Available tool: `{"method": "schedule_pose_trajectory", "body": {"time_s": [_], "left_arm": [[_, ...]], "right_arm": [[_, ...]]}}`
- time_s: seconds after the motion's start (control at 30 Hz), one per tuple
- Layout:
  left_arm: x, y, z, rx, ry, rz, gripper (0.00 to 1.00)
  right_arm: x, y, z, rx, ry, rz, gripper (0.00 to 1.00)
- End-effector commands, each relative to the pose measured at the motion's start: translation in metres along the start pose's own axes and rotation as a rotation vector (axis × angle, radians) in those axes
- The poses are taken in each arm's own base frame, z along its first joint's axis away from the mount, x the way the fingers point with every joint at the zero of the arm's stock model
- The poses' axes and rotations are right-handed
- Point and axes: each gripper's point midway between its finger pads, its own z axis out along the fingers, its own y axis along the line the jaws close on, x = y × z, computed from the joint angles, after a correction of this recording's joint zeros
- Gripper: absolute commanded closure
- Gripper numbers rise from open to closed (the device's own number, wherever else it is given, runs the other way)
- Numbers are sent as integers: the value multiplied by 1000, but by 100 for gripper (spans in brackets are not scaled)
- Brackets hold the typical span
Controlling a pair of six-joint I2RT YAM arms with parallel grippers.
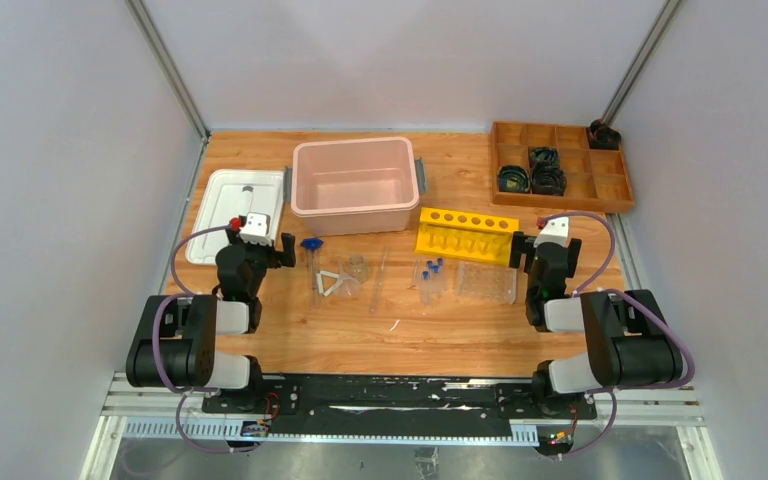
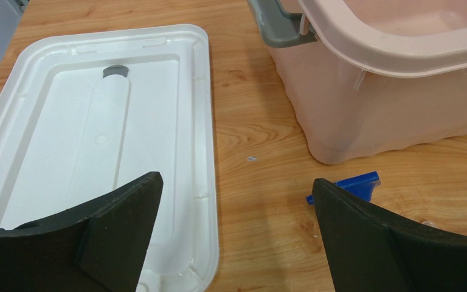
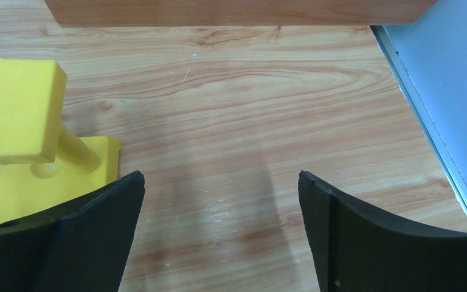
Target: Organize the chemistry lab equipment
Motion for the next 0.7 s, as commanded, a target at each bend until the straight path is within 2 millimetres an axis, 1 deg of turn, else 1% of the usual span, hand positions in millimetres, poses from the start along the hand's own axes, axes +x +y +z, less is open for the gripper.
{"method": "schedule_pose_trajectory", "body": {"time_s": [0.0,0.07,0.17,0.23,0.27,0.3,0.4,0.47,0.5,0.53,0.57,0.6,0.63,0.67], "left_arm": [[-16,2,4,-6,-55,13,0],[-16,-2,5,20,-56,26,0],[-17,-3,3,22,-66,29,0],[-21,5,-3,-14,-98,-1,0],[-22,9,-5,-25,-103,-17,0],[-24,11,-7,-37,-114,-22,0],[-40,18,-11,-56,-143,-52,0],[-50,28,-10,-89,-100,-74,0],[-58,31,-8,-96,-71,-69,0],[-62,32,-7,-93,-25,-66,0],[-67,34,-8,-89,13,-63,0],[-67,33,-10,-78,70,-73,0],[-74,34,-12,-73,94,-80,0],[-83,36,-15,-71,106,-85,0]], "right_arm": [[-13,-7,2,19,-41,20,0],[-13,-7,2,20,-41,19,0],[-17,-12,-1,45,-59,35,0],[-23,-9,-6,20,-88,23,0],[-25,-15,-9,61,-89,24,0],[-33,-22,-13,106,-91,36,0],[-42,-30,-24,151,25,94,0],[-43,-38,-41,209,154,190,0],[-40,-35,-49,206,220,237,0],[-41,-26,-56,166,274,277,0],[-44,-19,-62,125,314,291,0],[-48,-12,-66,72,341,282,0],[-54,-10,-69,64,346,317,0],[-58,-10,-72,88,351,392,0]]}}
